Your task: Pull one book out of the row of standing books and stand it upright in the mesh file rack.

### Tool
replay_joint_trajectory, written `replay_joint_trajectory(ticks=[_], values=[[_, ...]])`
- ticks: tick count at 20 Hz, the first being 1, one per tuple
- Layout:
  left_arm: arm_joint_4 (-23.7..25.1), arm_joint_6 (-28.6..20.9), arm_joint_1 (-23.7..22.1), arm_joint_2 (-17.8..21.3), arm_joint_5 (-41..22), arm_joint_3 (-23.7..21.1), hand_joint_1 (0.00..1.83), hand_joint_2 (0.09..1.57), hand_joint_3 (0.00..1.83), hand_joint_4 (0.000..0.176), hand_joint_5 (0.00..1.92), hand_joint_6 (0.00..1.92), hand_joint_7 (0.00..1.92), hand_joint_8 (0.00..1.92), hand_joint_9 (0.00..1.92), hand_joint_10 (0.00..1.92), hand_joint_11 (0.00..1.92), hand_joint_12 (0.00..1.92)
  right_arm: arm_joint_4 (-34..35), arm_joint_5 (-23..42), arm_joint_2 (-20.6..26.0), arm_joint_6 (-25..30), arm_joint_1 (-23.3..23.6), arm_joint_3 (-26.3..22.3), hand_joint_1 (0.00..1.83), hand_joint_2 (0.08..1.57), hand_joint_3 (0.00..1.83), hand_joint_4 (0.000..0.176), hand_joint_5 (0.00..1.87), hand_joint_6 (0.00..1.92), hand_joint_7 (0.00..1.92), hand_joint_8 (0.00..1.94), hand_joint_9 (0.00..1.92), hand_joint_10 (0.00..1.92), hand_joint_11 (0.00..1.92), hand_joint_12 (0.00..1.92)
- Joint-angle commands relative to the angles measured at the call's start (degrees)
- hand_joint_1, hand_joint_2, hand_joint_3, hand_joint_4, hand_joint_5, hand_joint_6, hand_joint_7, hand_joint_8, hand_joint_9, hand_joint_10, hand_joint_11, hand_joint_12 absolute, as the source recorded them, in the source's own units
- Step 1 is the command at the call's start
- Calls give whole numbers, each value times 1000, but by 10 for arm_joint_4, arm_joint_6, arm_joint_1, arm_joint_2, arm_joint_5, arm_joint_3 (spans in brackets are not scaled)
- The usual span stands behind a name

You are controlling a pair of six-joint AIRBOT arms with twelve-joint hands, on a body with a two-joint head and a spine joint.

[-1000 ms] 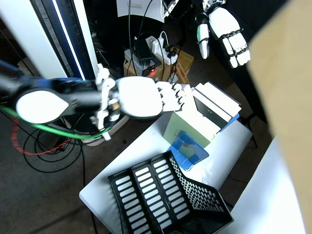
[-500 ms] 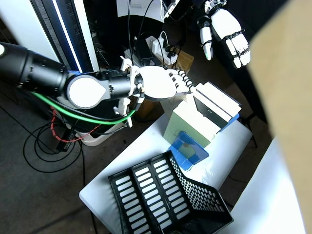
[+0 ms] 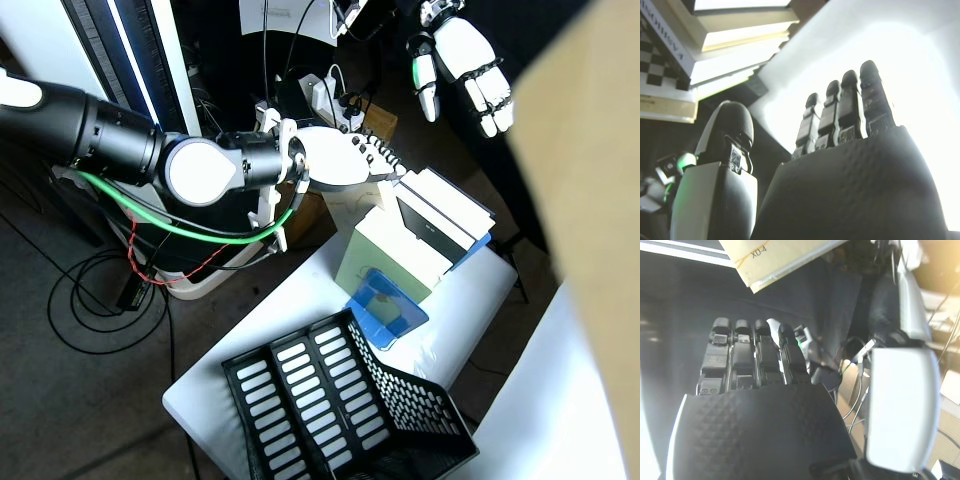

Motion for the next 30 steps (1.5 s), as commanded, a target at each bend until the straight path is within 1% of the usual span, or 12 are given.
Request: replay_joint_trajectory(ticks=[1, 4, 8, 10, 13, 15, 18, 21, 23, 24, 26, 30], values=[[0, 1, 0, 6, -66, 6, 382, 1360, 0, 75, 0, 0, 0, 0, 0, 0, 0, 0, 18, 50, -2, -1, 7, -1, 408, 994, 22, 90, 0, 0, 0, 0, 0, 0, 0, 0], [-4, 1, 0, 6, -58, 11, 382, 1361, 0, 76, 0, 0, 0, 0, 0, 0, 0, 0, 14, 38, -20, -16, 7, 6, 426, 997, 22, 92, 0, 0, 0, 0, 0, 0, 0, 0], [-7, 1, 0, 2, -49, 20, 391, 1344, 0, 79, 0, 0, 0, 0, 0, 0, 0, 0, -1, 13, -46, -28, 13, 18, 712, 918, 0, 42, 0, 0, 0, 0, 0, 0, 0, 0], [-12, 1, 0, 2, -48, 23, 414, 1338, 0, 73, 0, 0, 0, 0, 0, 0, 0, 0, -16, 2, -58, -28, 15, 22, 729, 913, 0, 61, 0, 0, 0, 0, 0, 0, 0, 0], [-21, 1, 3, 3, -47, 25, 435, 1334, 0, 86, 0, 0, 0, 0, 0, 0, 0, 0, -42, -13, -74, -28, 16, 25, 752, 898, 0, 58, 0, 0, 0, 0, 0, 0, 0, 0], [-26, 1, 6, 2, -48, 25, 473, 1341, 0, 68, 0, 0, 0, 0, 0, 0, 0, 0, -61, -26, -84, -28, 16, 27, 775, 888, 0, 60, 0, 0, 0, 0, 0, 0, 0, 0], [-33, 0, 11, 2, -52, 25, 470, 1366, 9, 59, 0, 0, 0, 0, 0, 0, 0, 0, -88, -47, -100, -28, 16, 31, 760, 930, 5, 19, 0, 0, 0, 0, 0, 0, 0, 0], [-42, -3, 22, 2, -62, 22, 517, 1374, 8, 54, 0, 0, 0, 0, 0, 0, 0, 0, -118, -70, -118, -28, 16, 37, 887, 927, 5, 34, 0, 0, 0, 0, 0, 0, 0, 0], [-49, -13, 34, 4, -75, 19, 554, 1384, 10, 60, 0, 0, 0, 0, 0, 0, 0, 0, -139, -88, -132, -28, 16, 41, 722, 981, 25, 31, 0, 0, 0, 0, 0, 0, 0, 0], [-51, -14, 36, 4, -79, 18, 559, 1387, 10, 66, 0, 0, 0, 0, 0, 0, 0, 0, -147, -94, -135, -28, 16, 42, 822, 913, 0, 6, 0, 0, 0, 0, 0, 0, 0, 0], [-55, -16, 42, 4, -92, 13, 583, 1387, 8, 73, 0, 0, 0, 0, 0, 0, 0, 0, -156, -104, -142, -28, 16, 46, 812, 834, 0, 0, 0, 0, 0, 0, 0, 0, 0, 0], [-67, -28, 64, 3, -121, 4, 583, 1384, 3, 91, 0, 0, 0, 0, 0, 0, 0, 0, -168, -119, -159, -28, 15, 57, 920, 535, 0, 51, 37, 7, 77, 1, 61, 14, 0, 0]])
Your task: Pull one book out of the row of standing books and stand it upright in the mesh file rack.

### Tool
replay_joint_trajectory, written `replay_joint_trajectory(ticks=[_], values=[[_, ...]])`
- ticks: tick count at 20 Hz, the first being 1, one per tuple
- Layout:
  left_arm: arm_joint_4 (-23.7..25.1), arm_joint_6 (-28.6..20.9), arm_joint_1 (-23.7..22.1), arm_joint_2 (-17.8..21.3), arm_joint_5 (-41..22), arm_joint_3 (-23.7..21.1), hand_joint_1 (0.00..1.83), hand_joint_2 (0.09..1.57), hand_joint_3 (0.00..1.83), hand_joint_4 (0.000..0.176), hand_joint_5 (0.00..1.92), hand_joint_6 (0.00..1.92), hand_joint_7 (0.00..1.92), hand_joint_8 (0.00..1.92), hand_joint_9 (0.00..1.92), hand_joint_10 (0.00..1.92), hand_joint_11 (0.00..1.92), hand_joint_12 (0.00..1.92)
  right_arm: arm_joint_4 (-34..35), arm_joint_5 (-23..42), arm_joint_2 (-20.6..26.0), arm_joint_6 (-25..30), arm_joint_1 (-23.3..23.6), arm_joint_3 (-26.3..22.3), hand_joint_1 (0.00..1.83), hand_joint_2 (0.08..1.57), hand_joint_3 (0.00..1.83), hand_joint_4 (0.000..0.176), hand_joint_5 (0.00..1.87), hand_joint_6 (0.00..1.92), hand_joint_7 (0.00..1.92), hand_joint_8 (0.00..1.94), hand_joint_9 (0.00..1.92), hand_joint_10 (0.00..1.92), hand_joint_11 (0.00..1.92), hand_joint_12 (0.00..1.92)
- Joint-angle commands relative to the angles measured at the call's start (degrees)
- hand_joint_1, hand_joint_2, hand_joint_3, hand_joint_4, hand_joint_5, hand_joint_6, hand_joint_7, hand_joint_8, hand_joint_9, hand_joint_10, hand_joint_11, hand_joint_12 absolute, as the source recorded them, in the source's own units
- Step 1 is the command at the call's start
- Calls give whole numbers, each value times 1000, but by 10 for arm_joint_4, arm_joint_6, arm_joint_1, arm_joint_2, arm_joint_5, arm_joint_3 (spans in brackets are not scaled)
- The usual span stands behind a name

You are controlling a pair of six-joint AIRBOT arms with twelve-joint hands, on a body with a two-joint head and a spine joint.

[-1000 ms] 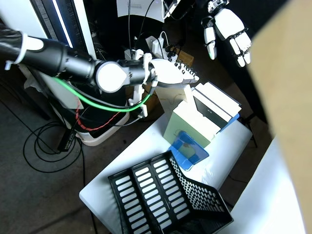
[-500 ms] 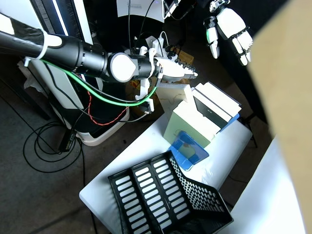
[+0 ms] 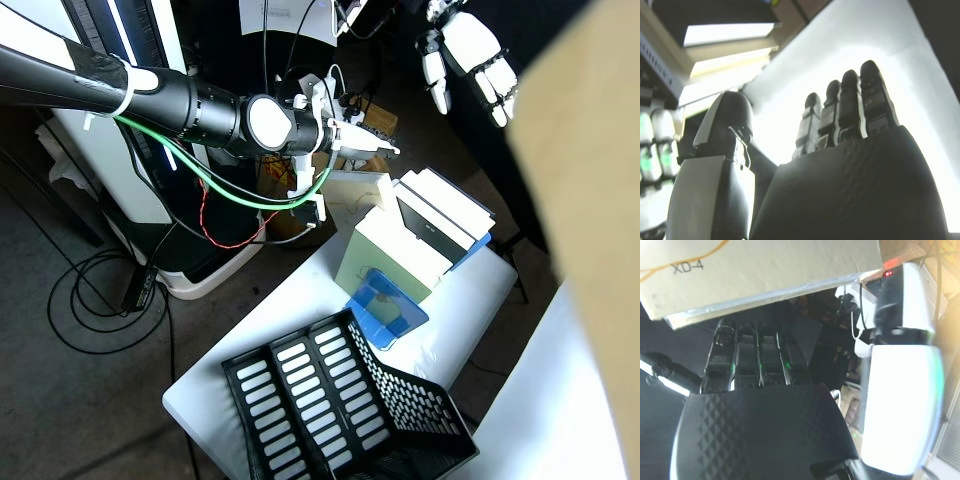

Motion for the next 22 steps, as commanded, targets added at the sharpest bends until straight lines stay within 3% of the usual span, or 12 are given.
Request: replay_joint_trajectory(ticks=[1, 3, 4, 5, 6, 8, 9, 12, 18, 19, 20, 22], values=[[-8, -3, 3, 3, -80, 1, 588, 1385, 3, 90, 0, 0, 0, 0, 0, 0, 0, 0, 4, 34, -5, -2, 5, 0, 894, 764, 29, 48, 11, 1, 15, 0, 11, 2, 0, 0], [-11, -7, 8, 1, -86, -1, 577, 1381, 1, 88, 0, 0, 0, 0, 0, 0, 0, 0, 4, 30, -10, -2, 3, 5, 910, 661, 0, 11, 31, 10, 10, 4, 0, 0, 0, 0], [-13, -8, 10, 1, -89, -1, 564, 1384, 2, 94, 0, 0, 0, 0, 0, 0, 0, 0, 4, 29, -12, -2, 1, 6, 1153, 683, 0, 24, 248, 43, 244, 18, 139, 32, 0, 0], [-13, -9, 11, 1, -91, -2, 562, 1385, 3, 90, 0, 0, 0, 0, 0, 0, 0, 0, 3, 27, -13, -2, -1, 6, 1165, 817, 18, 27, 269, 18, 279, 4, 165, 20, 0, 0], [-13, -9, 11, 1, -92, -2, 531, 1389, 4, 85, 0, 0, 0, 0, 0, 0, 0, 0, 3, 26, -14, -2, -4, 6, 1036, 896, 47, 13, 53, 3, 55, 0, 32, 3, 0, 0], [-12, -9, 11, 1, -94, -3, 533, 1383, 1, 80, 0, 0, 0, 0, 0, 0, 0, 0, -2, 22, -15, -2, -7, 6, 1040, 758, 0, 13, 2, 0, 1, 0, 0, 0, 0, 0], [-12, -10, 11, 2, -95, -3, 546, 1382, 0, 74, 0, 0, 0, 0, 0, 0, 0, 0, -6, 19, -15, -2, -8, 6, 1266, 887, 0, 17, 409, 16, 318, 67, 270, 26, 0, 581], [-11, -10, 11, 1, -96, -2, 546, 1383, 0, 75, 0, 0, 0, 0, 0, 0, 0, 0, -15, 11, -21, -2, -11, 12, 1418, 985, 10, 0, 554, 9, 382, 8, 286, 17, 0, 38], [-9, -11, 11, -1, -98, 1, 591, 1367, 0, 87, 0, 0, 0, 0, 0, 0, 0, 0, -23, -4, -35, -2, -17, 30, 1384, 1009, 20, 0, 487, 0, 315, 0, 188, 0, 0, 0], [-9, -11, 11, -2, -98, 1, 563, 1376, 0, 78, 0, 0, 0, 0, 0, 0, 0, 0, -23, -5, -37, -2, -18, 32, 1325, 1037, 29, 59, 335, 0, 214, 0, 101, 0, 0, 0], [-9, -12, 11, -3, -98, 2, 593, 1379, 0, 88, 0, 0, 0, 0, 0, 0, 0, 0, -24, -5, -39, -2, -18, 34, 1308, 954, 0, 57, 336, 15, 277, 31, 167, 35, 0, 0], [-8, -13, 11, -4, -99, 3, 572, 1381, 2, 88, 0, 0, 0, 0, 0, 0, 0, 0, -26, -8, -44, -2, -20, 40, 1264, 1039, 15, 38, 394, 23, 320, 13, 188, 34, 0, 0]])
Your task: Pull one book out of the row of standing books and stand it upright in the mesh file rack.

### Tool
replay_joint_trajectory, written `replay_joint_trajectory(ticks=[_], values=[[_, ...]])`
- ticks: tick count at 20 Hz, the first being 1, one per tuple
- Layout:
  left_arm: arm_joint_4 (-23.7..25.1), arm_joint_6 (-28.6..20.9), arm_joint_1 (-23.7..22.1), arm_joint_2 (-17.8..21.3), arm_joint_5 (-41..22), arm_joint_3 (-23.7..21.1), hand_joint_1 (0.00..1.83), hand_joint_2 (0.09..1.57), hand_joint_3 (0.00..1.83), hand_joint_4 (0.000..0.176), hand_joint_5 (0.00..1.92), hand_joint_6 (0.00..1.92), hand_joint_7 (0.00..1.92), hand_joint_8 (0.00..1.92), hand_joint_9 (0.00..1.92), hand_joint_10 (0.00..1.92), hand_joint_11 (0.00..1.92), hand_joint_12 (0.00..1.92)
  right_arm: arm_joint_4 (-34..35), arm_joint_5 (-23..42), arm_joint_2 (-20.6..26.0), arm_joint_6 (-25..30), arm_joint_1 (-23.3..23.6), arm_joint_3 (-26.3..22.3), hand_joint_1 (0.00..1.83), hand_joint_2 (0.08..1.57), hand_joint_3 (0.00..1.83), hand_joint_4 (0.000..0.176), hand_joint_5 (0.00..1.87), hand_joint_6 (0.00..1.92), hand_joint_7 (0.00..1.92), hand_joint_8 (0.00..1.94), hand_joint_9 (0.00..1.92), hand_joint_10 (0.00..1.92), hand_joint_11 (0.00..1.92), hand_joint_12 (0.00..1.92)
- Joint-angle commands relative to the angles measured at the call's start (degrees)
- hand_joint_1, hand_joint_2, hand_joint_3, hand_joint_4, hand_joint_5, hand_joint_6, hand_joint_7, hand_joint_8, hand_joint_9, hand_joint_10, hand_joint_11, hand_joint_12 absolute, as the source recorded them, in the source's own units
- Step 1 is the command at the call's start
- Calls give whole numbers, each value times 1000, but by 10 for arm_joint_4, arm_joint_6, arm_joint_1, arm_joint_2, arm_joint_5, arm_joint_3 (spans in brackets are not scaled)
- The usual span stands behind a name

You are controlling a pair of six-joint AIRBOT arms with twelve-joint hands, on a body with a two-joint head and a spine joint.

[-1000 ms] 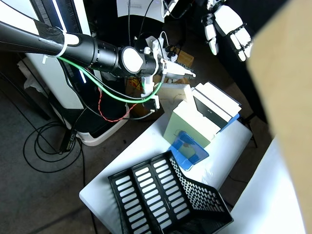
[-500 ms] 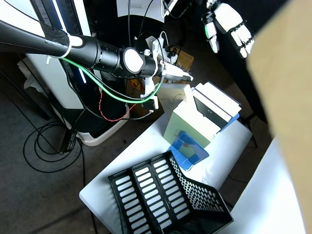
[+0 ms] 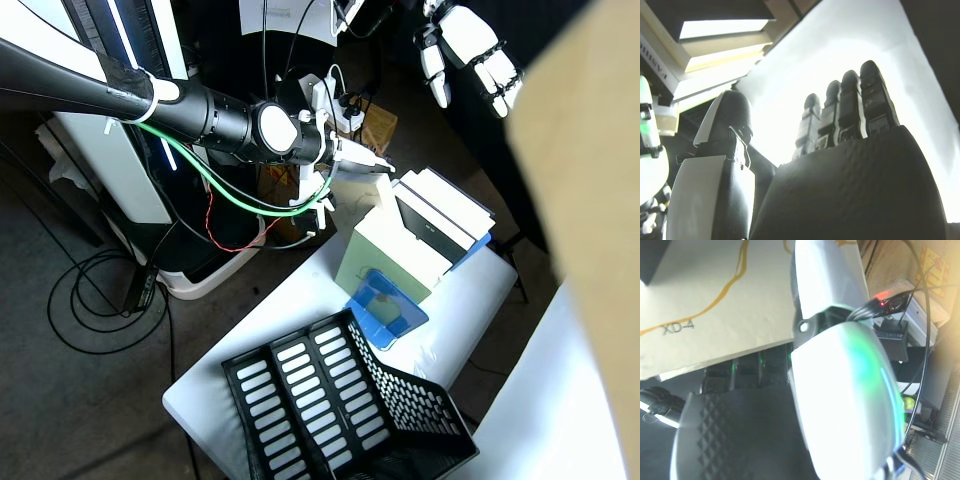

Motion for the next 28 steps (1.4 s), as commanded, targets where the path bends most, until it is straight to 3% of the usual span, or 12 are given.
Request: replay_joint_trajectory(ticks=[1, 2, 4, 5, 6, 7, 12, 18, 22, 24, 26, 28], values=[[-6, -1, -1, -1, -70, 5, 559, 1382, 2, 87, 0, 0, 0, 0, 0, 0, 0, 0, 1, 24, -1, -3, -4, 2, 1246, 1037, 9, 37, 425, 32, 370, 26, 232, 49, 16, 8], [-6, -1, -1, -1, -70, 5, 531, 1386, 3, 81, 0, 0, 0, 0, 0, 0, 0, 0, 1, 23, -3, -2, -6, 4, 1212, 1031, 3, 31, 515, 50, 475, 25, 300, 68, 2, 1], [-6, -2, -1, -2, -71, 5, 549, 1387, 3, 77, 0, 0, 0, 0, 0, 0, 0, 0, 1, 22, -8, -2, -8, 10, 1281, 954, 0, 0, 924, 58, 972, 92, 813, 244, 0, 1261], [-6, -2, -1, -2, -71, 5, 549, 1389, 4, 77, 0, 0, 0, 0, 0, 0, 0, 0, -1, 18, -13, -2, -11, 16, 1203, 1033, 0, 0, 1077, 616, 1084, 1142, 938, 1318, 320, 1789], [-6, -2, -1, -2, -72, 5, 533, 1393, 5, 78, 0, 0, 0, 0, 0, 0, 0, 0, -2, 14, -18, -2, -13, 23, 1180, 1063, 6, 0, 1068, 851, 1260, 1772, 1177, 1800, 839, 1895], [-6, -3, -1, -3, -73, 6, 546, 1386, 1, 76, 2, 1, 0, 0, 0, 0, 0, 0, -9, 11, -23, 1, -14, 28, 1183, 1053, 2, 0, 1109, 825, 1296, 1907, 1248, 1897, 1040, 1916], [-7, -3, -1, -5, -76, 6, 478, 1398, 6, 94, 0, 0, 0, 0, 0, 0, 0, 0, -68, 11, -23, 41, -14, 35, 1215, 1007, 0, 0, 1320, 460, 1149, 1941, 1066, 1921, 1076, 1921], [-11, -4, -1, -5, -81, 4, 498, 1399, 4, 91, 0, 0, 0, 0, 0, 0, 0, 0, -137, 41, 2, 105, 12, -6, 1209, 1075, 0, 0, 1257, 606, 1262, 1941, 1303, 1921, 1338, 1921], [-11, -5, -1, -3, -82, 2, 468, 1411, 8, 101, 0, 0, 0, 0, 0, 0, 0, 0, -138, 69, 41, 117, 29, -41, 1209, 1094, 0, 0, 1193, 693, 1092, 1901, 1113, 1904, 1125, 1921], [-11, -6, -1, -3, -82, 2, 473, 1412, 7, 98, 0, 0, 0, 0, 0, 0, 0, 0, -142, 84, 61, 127, 37, -57, 1261, 1116, 0, 0, 1045, 695, 995, 1256, 812, 1345, 681, 1685], [-11, -7, -1, -3, -84, 1, 472, 1412, 6, 98, 0, 0, 0, 0, 0, 0, 0, 0, -153, 96, 78, 130, 48, -73, 1216, 1158, 13, 0, 903, 991, 891, 1327, 636, 1413, 481, 1836], [-11, -8, -1, -3, -86, 1, 453, 1413, 6, 100, 0, 0, 0, 0, 0, 0, 0, 0, -173, 111, 92, 152, 60, -83, 1239, 1173, 5, 0, 939, 831, 833, 1513, 695, 1773, 628, 1915]])
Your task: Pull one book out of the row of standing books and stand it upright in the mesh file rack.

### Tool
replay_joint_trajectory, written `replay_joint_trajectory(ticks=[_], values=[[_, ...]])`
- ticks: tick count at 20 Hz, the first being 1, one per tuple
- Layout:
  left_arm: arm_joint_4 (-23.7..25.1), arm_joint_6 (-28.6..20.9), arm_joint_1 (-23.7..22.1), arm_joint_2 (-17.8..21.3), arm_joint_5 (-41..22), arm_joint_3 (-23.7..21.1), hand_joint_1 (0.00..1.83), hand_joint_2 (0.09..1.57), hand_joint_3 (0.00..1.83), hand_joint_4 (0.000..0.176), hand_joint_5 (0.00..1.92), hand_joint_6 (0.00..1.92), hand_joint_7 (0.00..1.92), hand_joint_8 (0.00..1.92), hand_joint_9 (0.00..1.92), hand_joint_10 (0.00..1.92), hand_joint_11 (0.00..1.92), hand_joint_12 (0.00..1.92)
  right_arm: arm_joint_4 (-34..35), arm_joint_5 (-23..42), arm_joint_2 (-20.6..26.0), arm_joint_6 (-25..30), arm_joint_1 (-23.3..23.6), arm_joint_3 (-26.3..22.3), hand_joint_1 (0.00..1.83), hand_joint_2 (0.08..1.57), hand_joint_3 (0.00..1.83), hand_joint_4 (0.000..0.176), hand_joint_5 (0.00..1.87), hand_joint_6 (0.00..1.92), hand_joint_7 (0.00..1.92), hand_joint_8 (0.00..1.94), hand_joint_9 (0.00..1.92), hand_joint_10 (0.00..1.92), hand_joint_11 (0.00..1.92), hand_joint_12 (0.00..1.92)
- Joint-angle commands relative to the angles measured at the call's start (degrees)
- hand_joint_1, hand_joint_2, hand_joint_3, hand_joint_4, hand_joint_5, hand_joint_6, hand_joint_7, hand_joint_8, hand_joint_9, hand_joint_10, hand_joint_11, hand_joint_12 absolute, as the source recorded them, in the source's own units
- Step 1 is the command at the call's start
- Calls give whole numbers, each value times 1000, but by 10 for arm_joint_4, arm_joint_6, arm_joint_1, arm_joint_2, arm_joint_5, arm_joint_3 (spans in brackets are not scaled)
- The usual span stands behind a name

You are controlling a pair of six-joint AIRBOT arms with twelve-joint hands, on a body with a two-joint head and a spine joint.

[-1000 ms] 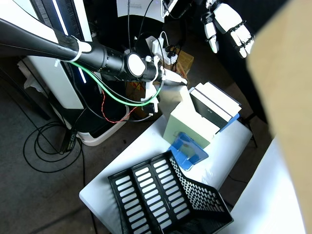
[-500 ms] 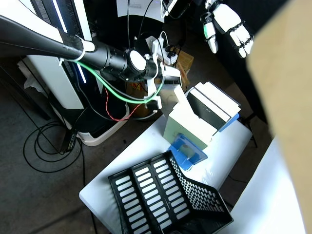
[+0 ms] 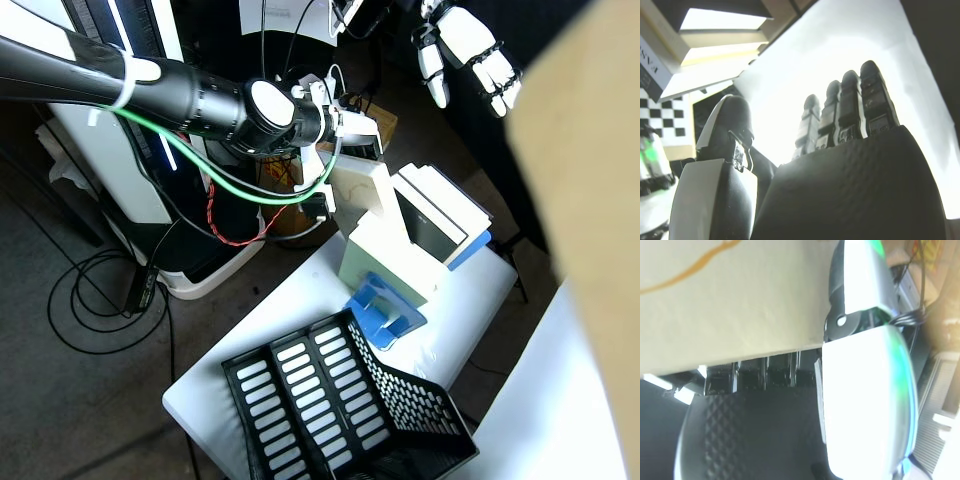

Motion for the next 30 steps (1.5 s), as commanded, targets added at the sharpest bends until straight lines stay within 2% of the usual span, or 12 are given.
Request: replay_joint_trajectory(ticks=[1, 3, 5, 6, 7, 11, 14, 16, 19, 28, 29, 30], values=[[-8, -2, -1, 3, -74, 2, 450, 1411, 5, 103, 0, 0, 0, 0, 0, 0, 0, 0, -3, 27, 8, 13, 14, -4, 1241, 1180, 4, 0, 905, 858, 842, 1519, 729, 1798, 617, 1920], [-8, -4, -1, 4, -77, 1, 459, 1412, 4, 97, 0, 0, 0, 0, 0, 0, 0, 0, -28, 46, 21, 49, 28, -11, 1271, 1117, 0, 0, 1053, 670, 1005, 1251, 801, 1303, 474, 1697], [-9, -5, -1, 5, -80, 1, 456, 1414, 4, 97, 0, 0, 0, 0, 0, 0, 0, 0, -43, 67, 43, 68, 44, -26, 1259, 1133, 0, 0, 943, 848, 991, 1257, 818, 1259, 453, 1658], [-10, -7, -1, 5, -82, 0, 456, 1414, 4, 95, 0, 0, 0, 0, 0, 0, 0, 0, -48, 74, 53, 75, 51, -33, 1290, 1073, 0, 0, 1139, 547, 1129, 1022, 988, 1202, 617, 1635], [-10, -8, -1, 6, -83, 0, 469, 1410, 2, 88, 0, 0, 0, 0, 0, 0, 0, 0, -55, 80, 62, 81, 59, -39, 1284, 1068, 0, 0, 1128, 604, 1162, 931, 1012, 1171, 617, 1641], [-11, -11, -1, 6, -86, 1, 478, 1408, 1, 91, 0, 0, 0, 0, 0, 0, 0, 0, -79, 98, 94, 102, 92, -54, 1255, 1092, 0, 0, 1039, 815, 1101, 979, 952, 1198, 560, 1643], [-10, -18, -1, 6, -91, 3, 502, 1422, 5, 59, 0, 0, 0, 0, 0, 0, 0, 0, -104, 116, 119, 151, 131, -56, 1263, 1134, 1, 0, 1056, 603, 899, 1405, 928, 1552, 742, 1793], [-9, -18, -1, 6, -91, 4, 542, 1402, 0, 51, 0, 0, 0, 0, 0, 0, 0, 0, -113, 122, 133, 163, 148, -57, 1224, 1203, 10, 0, 884, 876, 783, 1601, 821, 1826, 700, 1915], [-7, -20, -4, 5, -92, 6, 575, 1357, 0, 68, 0, 0, 0, 0, 0, 0, 0, 0, -136, 122, 153, 192, 173, -57, 1319, 1231, 2, 0, 815, 939, 731, 1594, 697, 1696, 588, 1921], [1, -25, -12, 6, -90, 10, 534, 1392, 9, 60, 0, 0, 0, 0, 0, 0, 0, 0, -168, 124, 204, 251, 240, -67, 1344, 1234, 1, 0, 809, 937, 720, 1588, 675, 1674, 577, 1921], [1, -25, -12, 5, -91, 10, 555, 1390, 6, 62, 0, 0, 0, 0, 0, 0, 0, 0, -178, 124, 208, 254, 250, -70, 1353, 1176, 0, 0, 1006, 922, 808, 1296, 699, 1446, 400, 1689], [1, -25, -12, 5, -90, 11, 561, 1391, 6, 58, 0, 0, 0, 0, 0, 0, 0, 0, -182, 124, 212, 255, 255, -72, 1348, 1187, 3, 0, 996, 907, 745, 1382, 675, 1525, 434, 1797]])
